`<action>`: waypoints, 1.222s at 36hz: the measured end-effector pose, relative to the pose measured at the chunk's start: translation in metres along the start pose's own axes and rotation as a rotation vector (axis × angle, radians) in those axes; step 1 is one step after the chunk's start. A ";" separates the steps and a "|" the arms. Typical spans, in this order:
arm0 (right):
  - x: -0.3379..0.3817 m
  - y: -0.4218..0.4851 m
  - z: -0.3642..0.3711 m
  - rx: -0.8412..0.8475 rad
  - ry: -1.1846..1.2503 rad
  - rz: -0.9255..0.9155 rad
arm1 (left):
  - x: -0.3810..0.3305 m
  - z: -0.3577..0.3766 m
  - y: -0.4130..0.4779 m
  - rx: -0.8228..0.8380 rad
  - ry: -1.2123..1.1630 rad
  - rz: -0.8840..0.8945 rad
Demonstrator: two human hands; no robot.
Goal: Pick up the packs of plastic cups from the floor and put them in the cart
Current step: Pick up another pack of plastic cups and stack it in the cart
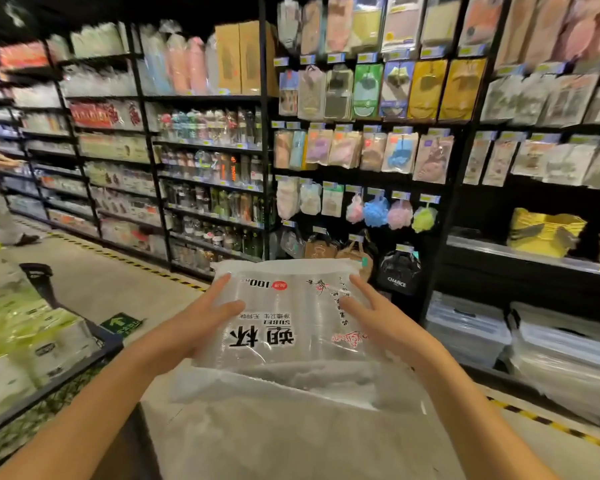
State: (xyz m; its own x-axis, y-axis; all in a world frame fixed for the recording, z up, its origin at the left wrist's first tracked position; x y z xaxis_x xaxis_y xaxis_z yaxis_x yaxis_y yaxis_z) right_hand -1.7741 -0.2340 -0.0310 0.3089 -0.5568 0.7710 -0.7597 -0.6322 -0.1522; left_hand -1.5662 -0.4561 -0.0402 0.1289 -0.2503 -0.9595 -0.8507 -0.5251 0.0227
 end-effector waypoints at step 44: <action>0.381 -0.320 0.509 0.880 -0.155 -0.873 | 0.071 -0.350 -0.641 -1.137 0.148 -0.268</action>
State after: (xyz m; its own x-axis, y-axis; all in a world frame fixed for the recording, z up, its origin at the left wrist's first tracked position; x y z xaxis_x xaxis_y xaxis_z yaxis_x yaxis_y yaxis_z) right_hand -1.1217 -0.5185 -0.0034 0.6261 0.2100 0.7510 0.3549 -0.9343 -0.0347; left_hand -0.8334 -0.4224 -0.0247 0.3561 -0.0746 -0.9315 0.1467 -0.9800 0.1345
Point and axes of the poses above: each hand's wrist, its own y-axis towards the middle knuckle, its own z-axis out of the palm, x = y × z, the point moved 4 cm from there along y, towards the middle knuckle, and after that the axes turned 9 degrees about z, right-handed, at the moved point
